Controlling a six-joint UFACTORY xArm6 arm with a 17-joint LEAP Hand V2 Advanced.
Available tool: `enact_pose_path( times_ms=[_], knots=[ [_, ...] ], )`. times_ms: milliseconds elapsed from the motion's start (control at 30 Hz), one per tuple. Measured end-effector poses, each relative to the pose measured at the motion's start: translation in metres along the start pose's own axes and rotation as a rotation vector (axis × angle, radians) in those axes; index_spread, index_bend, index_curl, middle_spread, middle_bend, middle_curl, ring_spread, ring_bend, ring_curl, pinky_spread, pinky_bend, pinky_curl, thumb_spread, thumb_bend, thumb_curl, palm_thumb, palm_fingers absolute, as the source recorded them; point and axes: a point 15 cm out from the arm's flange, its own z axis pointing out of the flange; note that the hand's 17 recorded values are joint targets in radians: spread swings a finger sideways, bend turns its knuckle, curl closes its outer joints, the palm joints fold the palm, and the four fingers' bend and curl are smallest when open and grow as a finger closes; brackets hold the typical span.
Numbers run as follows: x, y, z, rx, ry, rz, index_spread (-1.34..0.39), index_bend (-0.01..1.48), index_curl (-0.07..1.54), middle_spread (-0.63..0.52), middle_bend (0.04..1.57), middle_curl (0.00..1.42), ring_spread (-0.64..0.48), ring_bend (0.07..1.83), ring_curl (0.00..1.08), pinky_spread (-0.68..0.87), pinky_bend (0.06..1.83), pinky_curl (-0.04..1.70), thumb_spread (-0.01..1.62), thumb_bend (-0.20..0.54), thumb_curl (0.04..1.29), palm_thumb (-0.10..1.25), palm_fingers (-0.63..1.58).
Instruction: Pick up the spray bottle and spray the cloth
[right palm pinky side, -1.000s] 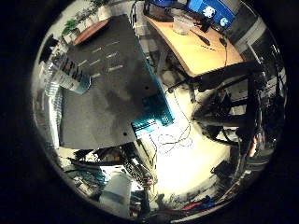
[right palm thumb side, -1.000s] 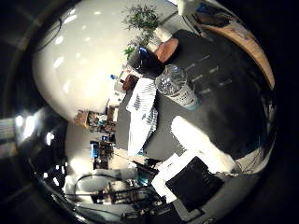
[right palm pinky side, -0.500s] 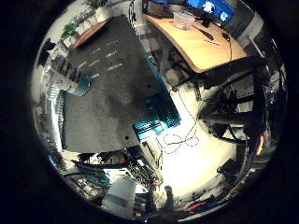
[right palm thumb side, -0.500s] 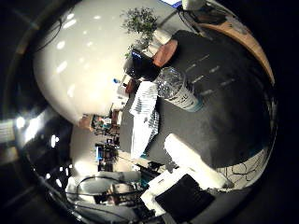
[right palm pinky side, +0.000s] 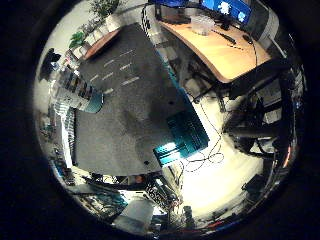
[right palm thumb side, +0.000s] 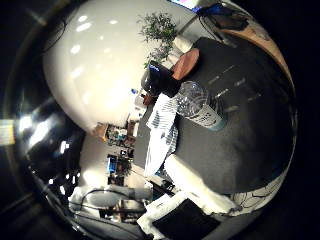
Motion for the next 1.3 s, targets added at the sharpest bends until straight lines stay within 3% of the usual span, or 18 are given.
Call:
enact_pose_path(
  times_ms=[167, 633, 1300],
  knots=[
    [-0.003, -0.003, 0.014, 0.039, -0.065, 0.008, -0.15, 0.15, 0.22, 0.22, 0.19, 0.29, 0.16, 0.25, 0.27, 0.26, 0.37, 0.33, 1.06, -0.024, 0.3, 0.56, -0.03],
    [-0.001, 0.005, 0.053, -0.01, -0.17, 0.037, -0.13, 0.15, 0.24, 0.21, 0.19, 0.3, 0.15, 0.25, 0.27, 0.26, 0.37, 0.33, 1.05, -0.026, 0.29, 0.54, -0.02],
    [-0.028, -0.027, 0.097, -0.085, -0.253, -0.055, -0.15, 0.14, 0.24, 0.2, 0.19, 0.31, 0.15, 0.25, 0.27, 0.26, 0.37, 0.33, 1.03, -0.025, 0.27, 0.44, -0.01]
  ],
)
